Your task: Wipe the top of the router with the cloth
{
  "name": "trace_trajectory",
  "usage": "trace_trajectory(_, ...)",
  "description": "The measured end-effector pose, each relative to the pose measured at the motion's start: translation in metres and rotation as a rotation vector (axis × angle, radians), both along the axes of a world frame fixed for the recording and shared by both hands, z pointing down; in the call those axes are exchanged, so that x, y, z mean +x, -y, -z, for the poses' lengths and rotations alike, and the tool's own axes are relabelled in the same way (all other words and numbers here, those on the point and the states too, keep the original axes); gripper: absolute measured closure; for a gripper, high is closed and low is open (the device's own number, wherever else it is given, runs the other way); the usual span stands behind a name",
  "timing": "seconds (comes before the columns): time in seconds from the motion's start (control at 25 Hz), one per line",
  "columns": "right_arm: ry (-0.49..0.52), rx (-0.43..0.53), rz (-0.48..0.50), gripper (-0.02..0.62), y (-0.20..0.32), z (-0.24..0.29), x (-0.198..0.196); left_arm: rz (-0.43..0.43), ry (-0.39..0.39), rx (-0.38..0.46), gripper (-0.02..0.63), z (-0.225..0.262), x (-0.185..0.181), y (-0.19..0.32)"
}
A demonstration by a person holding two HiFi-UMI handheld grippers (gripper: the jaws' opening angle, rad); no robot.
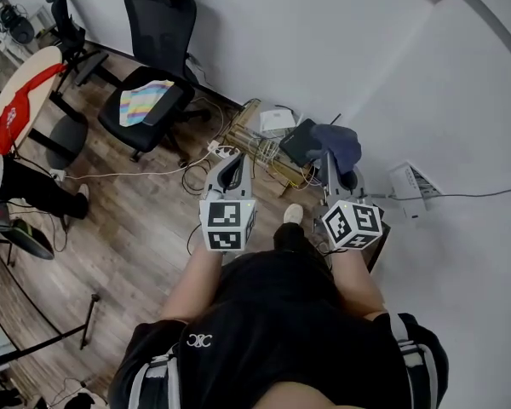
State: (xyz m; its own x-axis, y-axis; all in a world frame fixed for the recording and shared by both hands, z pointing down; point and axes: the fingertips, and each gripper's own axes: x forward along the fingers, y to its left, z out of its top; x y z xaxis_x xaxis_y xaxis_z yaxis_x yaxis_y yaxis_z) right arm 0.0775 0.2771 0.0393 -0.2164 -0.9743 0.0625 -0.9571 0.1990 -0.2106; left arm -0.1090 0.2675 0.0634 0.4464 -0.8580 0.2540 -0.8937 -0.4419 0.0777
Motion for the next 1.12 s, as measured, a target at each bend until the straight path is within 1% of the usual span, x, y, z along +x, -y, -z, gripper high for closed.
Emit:
trace_trajectory(0.16,0.017,-0.006,0.005,0.538,0.018,-0.008,0.013,-0.001,-0.038,-0.032,0.601,-0.007,0.015,0.016)
trace_trajectory(0.2,0.024,-0.008,0.007,0.538,0.025,-0.01,0.016,0.003,-0.033,-0.034,0.601,-0.008,0.017,0.022)
trace_trajectory(0.36,0.051,-0.011,0.016,0.538,0.054,-0.014,0.029,0.0,0.03,-0.004,0.601,-0.006,0.032,0.042)
trace_trajectory(0.4,0.053,-0.012,0.021,0.538,0.062,-0.016,0.032,0.002,0.034,0.0,0.601,-0.006,0.035,0.049)
trace_trajectory(0.56,0.053,-0.022,0.064,0.538,0.102,-0.026,0.041,0.047,0.009,-0.005,0.601,-0.009,0.042,0.086)
trace_trajectory(0.68,0.049,-0.015,0.094,0.538,0.138,-0.023,0.049,0.075,0.011,-0.021,0.601,-0.006,0.047,0.119)
trace_trajectory(0.76,0.056,-0.011,0.104,0.538,0.159,-0.021,0.058,0.086,0.021,-0.014,0.601,0.0,0.056,0.138)
trace_trajectory(0.92,0.072,-0.035,0.139,0.538,0.197,-0.028,0.076,0.125,0.06,0.026,0.601,0.008,0.077,0.172)
trace_trajectory(1.0,0.069,-0.04,0.157,0.538,0.211,-0.028,0.086,0.139,0.067,0.018,0.601,0.007,0.088,0.186)
trace_trajectory(1.12,0.068,-0.069,0.177,0.538,0.23,-0.036,0.104,0.158,0.07,-0.02,0.601,-0.003,0.103,0.206)
